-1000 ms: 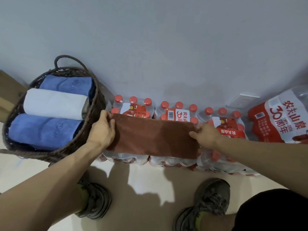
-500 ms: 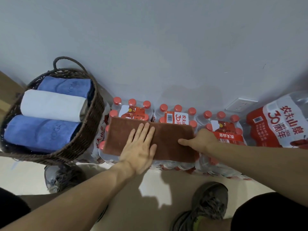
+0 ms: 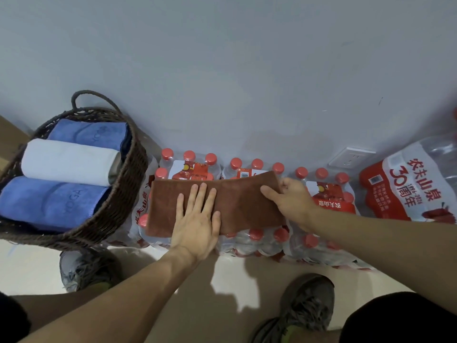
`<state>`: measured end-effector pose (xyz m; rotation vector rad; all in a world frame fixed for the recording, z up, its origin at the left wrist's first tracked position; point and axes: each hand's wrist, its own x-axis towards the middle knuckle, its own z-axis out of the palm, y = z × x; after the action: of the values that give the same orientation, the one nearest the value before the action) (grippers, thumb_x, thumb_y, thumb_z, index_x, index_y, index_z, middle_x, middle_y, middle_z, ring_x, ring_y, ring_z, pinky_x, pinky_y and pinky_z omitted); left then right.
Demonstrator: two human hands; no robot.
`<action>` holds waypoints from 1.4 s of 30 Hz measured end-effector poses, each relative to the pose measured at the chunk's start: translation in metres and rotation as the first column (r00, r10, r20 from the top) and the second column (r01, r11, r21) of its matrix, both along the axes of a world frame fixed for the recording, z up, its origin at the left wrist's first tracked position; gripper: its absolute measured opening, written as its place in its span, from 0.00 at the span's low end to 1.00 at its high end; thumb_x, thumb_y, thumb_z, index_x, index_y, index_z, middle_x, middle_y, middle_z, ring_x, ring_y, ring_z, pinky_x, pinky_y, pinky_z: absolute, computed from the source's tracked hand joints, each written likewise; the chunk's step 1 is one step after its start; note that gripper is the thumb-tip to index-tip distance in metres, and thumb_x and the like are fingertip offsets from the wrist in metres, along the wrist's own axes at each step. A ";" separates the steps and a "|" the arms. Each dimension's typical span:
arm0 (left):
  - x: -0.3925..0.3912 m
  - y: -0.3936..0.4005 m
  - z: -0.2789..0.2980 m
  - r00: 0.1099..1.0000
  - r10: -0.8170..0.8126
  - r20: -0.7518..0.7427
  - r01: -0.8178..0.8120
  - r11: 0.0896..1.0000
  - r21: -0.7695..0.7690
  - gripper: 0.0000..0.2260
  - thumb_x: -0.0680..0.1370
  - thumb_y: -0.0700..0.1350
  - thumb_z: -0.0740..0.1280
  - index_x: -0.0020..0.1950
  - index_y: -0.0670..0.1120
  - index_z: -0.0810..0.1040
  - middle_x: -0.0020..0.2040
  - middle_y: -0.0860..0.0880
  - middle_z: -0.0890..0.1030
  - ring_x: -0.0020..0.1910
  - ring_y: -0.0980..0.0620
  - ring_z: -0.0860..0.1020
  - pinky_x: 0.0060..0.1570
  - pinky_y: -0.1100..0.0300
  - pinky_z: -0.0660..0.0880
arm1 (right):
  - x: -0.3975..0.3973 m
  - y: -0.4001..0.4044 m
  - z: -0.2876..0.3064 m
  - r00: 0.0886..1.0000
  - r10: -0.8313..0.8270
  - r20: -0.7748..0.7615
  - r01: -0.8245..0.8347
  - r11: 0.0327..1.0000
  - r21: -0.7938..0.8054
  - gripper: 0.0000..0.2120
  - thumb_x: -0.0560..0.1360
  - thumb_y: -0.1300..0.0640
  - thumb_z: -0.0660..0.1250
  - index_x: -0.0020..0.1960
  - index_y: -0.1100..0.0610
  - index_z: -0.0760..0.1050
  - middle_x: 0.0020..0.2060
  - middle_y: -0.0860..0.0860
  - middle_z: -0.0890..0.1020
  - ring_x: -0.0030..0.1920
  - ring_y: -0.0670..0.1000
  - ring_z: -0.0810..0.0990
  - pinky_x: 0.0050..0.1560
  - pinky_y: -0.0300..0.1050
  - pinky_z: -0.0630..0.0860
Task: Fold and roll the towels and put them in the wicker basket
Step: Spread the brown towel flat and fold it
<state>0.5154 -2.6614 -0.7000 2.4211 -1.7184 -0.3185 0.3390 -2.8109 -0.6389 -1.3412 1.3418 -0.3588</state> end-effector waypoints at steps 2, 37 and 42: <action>-0.009 -0.003 0.000 1.000 0.004 -0.020 -0.005 1.000 -0.012 0.26 0.82 0.55 0.43 0.80 0.52 0.47 0.81 0.51 0.45 0.79 0.52 0.37 0.76 0.47 0.35 | -0.011 0.001 0.001 1.000 0.001 -0.020 -0.002 0.995 -0.096 0.06 0.76 0.52 0.72 0.45 0.52 0.76 0.40 0.46 0.85 0.42 0.44 0.84 0.38 0.37 0.80; 0.024 0.000 0.048 0.127 0.420 -0.898 -0.547 0.785 0.290 0.03 0.79 0.35 0.66 0.50 0.42 0.76 0.41 0.42 0.84 0.40 0.43 0.83 0.42 0.47 0.82 | 0.073 0.043 0.028 0.726 0.516 -0.455 -0.628 0.767 -0.132 0.17 0.70 0.58 0.76 0.58 0.52 0.80 0.44 0.44 0.78 0.45 0.44 0.77 0.37 0.27 0.68; 0.041 -0.001 0.039 0.292 0.490 -0.821 -0.512 0.806 0.299 0.01 0.79 0.39 0.66 0.49 0.44 0.74 0.45 0.41 0.83 0.46 0.40 0.82 0.50 0.42 0.80 | 0.078 0.047 0.020 0.657 0.557 -0.508 -0.710 0.685 -0.167 0.23 0.70 0.56 0.76 0.64 0.51 0.77 0.51 0.46 0.79 0.48 0.45 0.77 0.47 0.31 0.70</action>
<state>0.5561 -2.6621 -0.6608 1.9617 -0.4332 -1.1790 0.4173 -2.7638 -0.6186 -2.2058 1.0471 0.2235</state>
